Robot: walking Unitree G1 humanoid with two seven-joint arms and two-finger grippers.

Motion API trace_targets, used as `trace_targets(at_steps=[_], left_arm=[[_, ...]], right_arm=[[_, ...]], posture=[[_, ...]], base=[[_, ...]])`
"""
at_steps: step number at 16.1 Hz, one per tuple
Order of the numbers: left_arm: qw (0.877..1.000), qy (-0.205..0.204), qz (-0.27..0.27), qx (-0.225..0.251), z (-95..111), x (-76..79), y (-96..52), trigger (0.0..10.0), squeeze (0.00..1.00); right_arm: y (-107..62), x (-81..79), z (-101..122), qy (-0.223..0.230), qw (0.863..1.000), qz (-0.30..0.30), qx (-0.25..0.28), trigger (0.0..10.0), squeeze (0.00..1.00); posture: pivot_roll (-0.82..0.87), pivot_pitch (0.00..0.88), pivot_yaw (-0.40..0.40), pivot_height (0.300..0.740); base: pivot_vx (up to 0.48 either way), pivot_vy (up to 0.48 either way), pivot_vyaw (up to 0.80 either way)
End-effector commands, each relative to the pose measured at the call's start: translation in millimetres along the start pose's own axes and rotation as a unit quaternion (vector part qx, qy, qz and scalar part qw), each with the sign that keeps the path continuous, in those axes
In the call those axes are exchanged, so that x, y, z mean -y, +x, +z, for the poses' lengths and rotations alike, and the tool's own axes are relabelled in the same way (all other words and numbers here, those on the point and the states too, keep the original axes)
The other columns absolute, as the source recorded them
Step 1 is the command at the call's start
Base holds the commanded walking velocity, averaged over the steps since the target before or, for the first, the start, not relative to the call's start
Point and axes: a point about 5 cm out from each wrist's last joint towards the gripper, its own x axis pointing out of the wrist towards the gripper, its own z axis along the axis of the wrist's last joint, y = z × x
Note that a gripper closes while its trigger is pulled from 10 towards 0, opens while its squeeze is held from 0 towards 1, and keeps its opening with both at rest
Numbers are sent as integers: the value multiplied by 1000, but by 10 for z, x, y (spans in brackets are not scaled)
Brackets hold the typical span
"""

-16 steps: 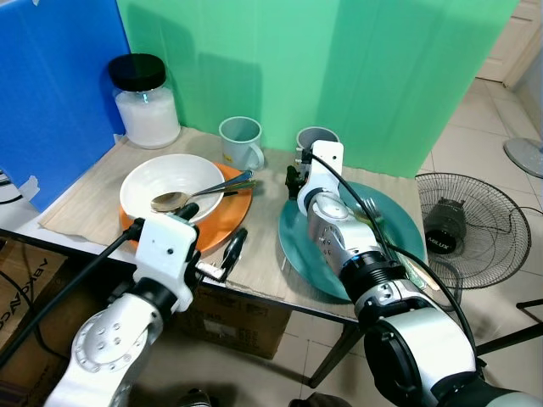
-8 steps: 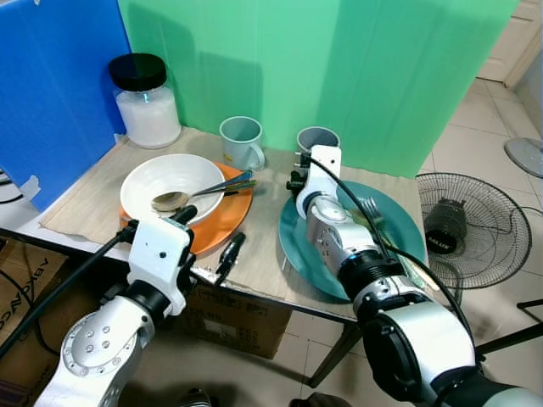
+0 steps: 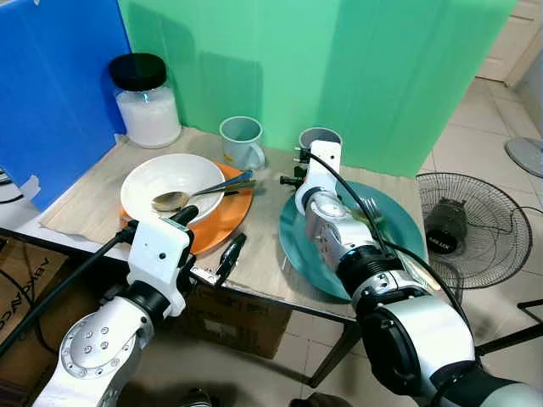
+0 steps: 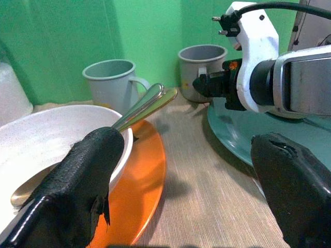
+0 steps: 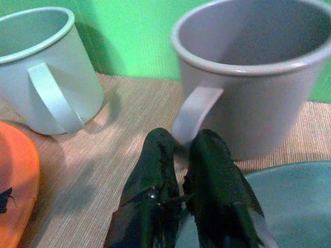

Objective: Setting the table

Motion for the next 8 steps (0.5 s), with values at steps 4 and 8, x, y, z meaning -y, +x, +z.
trace_targets(at_steps=[4, 8], left_arm=[[1000, 6, -9, 2, 21, 22, -3, 10000, 0], [1000, 6, -8, 4, 20, 23, 7, 10000, 0]], right_arm=[[-29, -318, 49, 16, 999, 34, 1, 0, 0], [-36, -373, 165, 53, 995, 74, 28, 0, 0]], posture=[[-1, 63, -50, 740], [0, 55, -48, 740]], base=[[0, 0, 0], [0, 0, 0]])
